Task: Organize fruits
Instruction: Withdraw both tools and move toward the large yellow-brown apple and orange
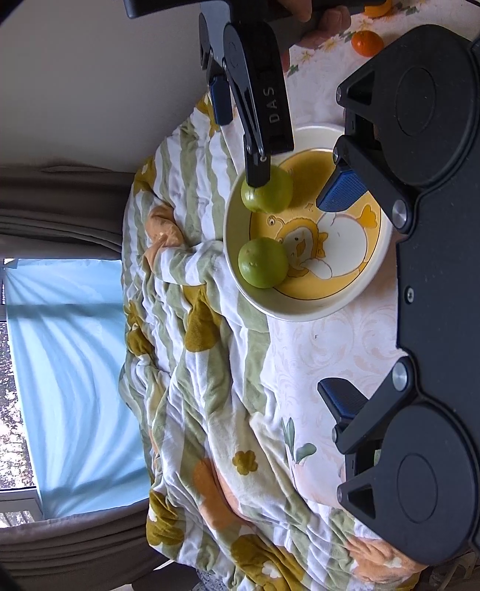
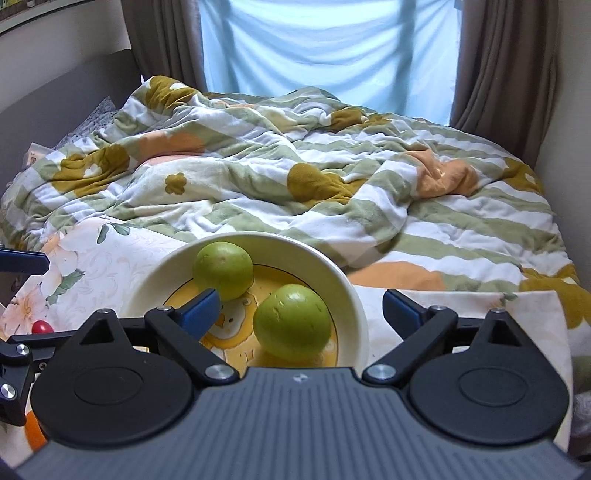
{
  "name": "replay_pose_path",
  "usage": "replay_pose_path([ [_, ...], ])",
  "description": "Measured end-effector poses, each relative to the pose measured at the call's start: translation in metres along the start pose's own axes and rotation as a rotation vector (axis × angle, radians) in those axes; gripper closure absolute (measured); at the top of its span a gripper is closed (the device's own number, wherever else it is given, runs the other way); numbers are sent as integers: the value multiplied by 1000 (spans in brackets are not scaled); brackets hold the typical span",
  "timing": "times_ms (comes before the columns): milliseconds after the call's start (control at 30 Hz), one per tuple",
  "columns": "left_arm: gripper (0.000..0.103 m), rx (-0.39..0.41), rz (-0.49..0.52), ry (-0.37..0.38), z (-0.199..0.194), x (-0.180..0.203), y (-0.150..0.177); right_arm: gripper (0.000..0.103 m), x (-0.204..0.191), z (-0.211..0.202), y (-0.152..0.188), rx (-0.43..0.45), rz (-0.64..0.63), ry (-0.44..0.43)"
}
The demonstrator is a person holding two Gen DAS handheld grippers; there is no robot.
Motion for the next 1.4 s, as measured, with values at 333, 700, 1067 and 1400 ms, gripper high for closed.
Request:
replay_pose_path([
  [333, 4, 65, -25, -28, -53, 18, -2, 0, 8, -71, 3, 10, 48, 45],
  [700, 4, 133, -63, -95, -129, 37, 21, 0, -3, -166, 17, 41, 33, 52],
  [1067, 4, 116, -134, -202, -171, 12, 72, 0, -41, -201, 47, 26, 0, 2],
  [1400, 4, 103, -111, -287, -162, -37, 114, 0, -84, -179, 79, -2, 0, -21],
])
Point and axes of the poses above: each gripper's, at about its wrist camera, not at the fingertips, and z roughly the way its jaws point, x to its right, y to its underside, the point moved 4 cm from there along z, roughly the way its jaws point, and after that the axes turned 7 degrees about x, right-handed, at the moved point
